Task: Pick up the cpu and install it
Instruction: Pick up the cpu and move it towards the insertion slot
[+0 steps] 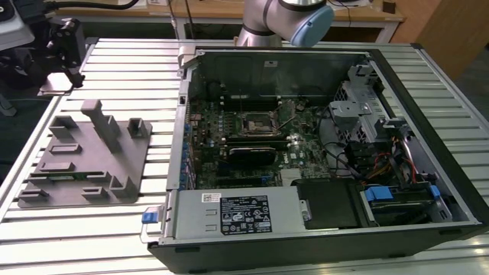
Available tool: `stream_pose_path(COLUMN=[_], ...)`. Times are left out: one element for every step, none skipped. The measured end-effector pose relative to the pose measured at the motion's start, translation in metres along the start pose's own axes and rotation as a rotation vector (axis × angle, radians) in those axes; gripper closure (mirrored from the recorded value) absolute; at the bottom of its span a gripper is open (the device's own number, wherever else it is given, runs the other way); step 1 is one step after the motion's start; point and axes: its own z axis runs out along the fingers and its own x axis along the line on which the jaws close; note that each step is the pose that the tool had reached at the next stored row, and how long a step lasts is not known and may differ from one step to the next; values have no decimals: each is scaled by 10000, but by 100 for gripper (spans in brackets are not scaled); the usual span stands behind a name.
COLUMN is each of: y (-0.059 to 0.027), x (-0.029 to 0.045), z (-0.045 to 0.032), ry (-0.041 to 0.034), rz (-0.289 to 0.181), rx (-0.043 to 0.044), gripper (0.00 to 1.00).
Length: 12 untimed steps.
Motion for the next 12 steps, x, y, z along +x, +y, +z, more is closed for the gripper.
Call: stream_pose_path(y=[0, 0, 0, 0, 0, 0, 0, 0, 0, 0, 0, 1], x=[-7, -15, -22, -30, -38, -45, -52, -60, -67, -75, -83, -90], z=[0, 1, 1, 1, 1, 1, 1, 1, 1, 2, 1, 2], ry=[0, 0, 0, 0, -1, 0, 0, 0, 0, 0, 0, 0], rz=[0, -1, 0, 0, 0, 0, 0, 0, 0, 0, 0, 0], rx=[0, 0, 0, 0, -1, 0, -1, 0, 0, 0, 0, 0], gripper=[45, 45, 45, 45, 45, 45, 45, 45, 45, 45, 45, 45])
